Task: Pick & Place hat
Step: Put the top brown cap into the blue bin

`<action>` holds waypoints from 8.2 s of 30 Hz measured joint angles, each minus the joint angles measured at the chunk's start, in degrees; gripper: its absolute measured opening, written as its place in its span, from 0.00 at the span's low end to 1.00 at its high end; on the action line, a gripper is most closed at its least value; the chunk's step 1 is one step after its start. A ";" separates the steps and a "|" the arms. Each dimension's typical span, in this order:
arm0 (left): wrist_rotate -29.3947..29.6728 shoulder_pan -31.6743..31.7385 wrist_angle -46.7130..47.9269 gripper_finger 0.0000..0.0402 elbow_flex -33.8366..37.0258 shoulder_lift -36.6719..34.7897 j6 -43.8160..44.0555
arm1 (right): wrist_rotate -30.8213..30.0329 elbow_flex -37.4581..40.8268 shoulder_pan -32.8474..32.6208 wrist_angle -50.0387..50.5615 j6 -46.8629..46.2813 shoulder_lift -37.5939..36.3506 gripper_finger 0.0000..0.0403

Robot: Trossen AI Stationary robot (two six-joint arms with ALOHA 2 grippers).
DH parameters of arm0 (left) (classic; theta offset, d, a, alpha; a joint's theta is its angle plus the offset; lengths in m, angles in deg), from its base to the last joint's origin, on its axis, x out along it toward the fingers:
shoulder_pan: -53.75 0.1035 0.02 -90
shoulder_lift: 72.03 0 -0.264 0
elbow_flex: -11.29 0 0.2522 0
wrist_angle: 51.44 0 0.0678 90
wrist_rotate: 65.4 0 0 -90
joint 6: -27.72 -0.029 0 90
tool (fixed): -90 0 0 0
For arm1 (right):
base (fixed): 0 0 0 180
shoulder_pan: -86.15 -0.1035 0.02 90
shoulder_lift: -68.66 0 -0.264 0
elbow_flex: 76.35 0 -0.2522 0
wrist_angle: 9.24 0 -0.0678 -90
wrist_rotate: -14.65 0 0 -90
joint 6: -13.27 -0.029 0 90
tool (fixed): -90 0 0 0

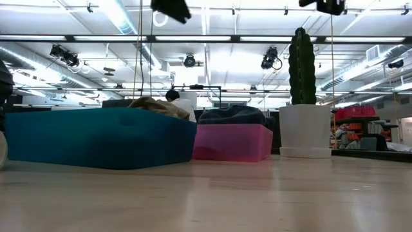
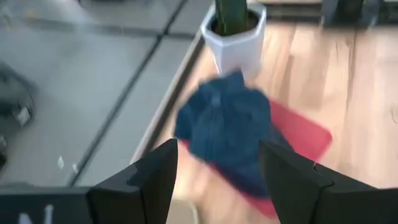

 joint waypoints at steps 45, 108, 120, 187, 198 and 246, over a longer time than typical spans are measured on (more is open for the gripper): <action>-5.98 9.29 24.21 0.56 0.45 22.95 19.66 | 0.57 0.00 0.03 -6.55 11.08 1.03 0.60; 1.58 15.65 12.92 0.03 12.76 0.58 12.98 | 0.47 0.00 0.04 -8.72 9.81 1.01 0.60; 0.99 14.74 -2.71 0.03 7.82 -17.34 17.13 | -2.25 0.00 0.11 -12.59 12.56 1.01 0.60; -6.88 -12.20 -61.66 0.03 7.80 -8.91 5.75 | 8.50 17.75 12.46 -122.02 -25.19 13.81 0.70; -6.88 -12.20 -60.04 0.03 7.82 -8.88 5.29 | 8.28 17.35 12.46 -124.73 -24.73 13.77 0.44; -8.13 -5.43 -32.63 0.77 7.82 -11.74 52.62 | 24.20 17.33 12.98 -127.68 -17.61 7.34 0.03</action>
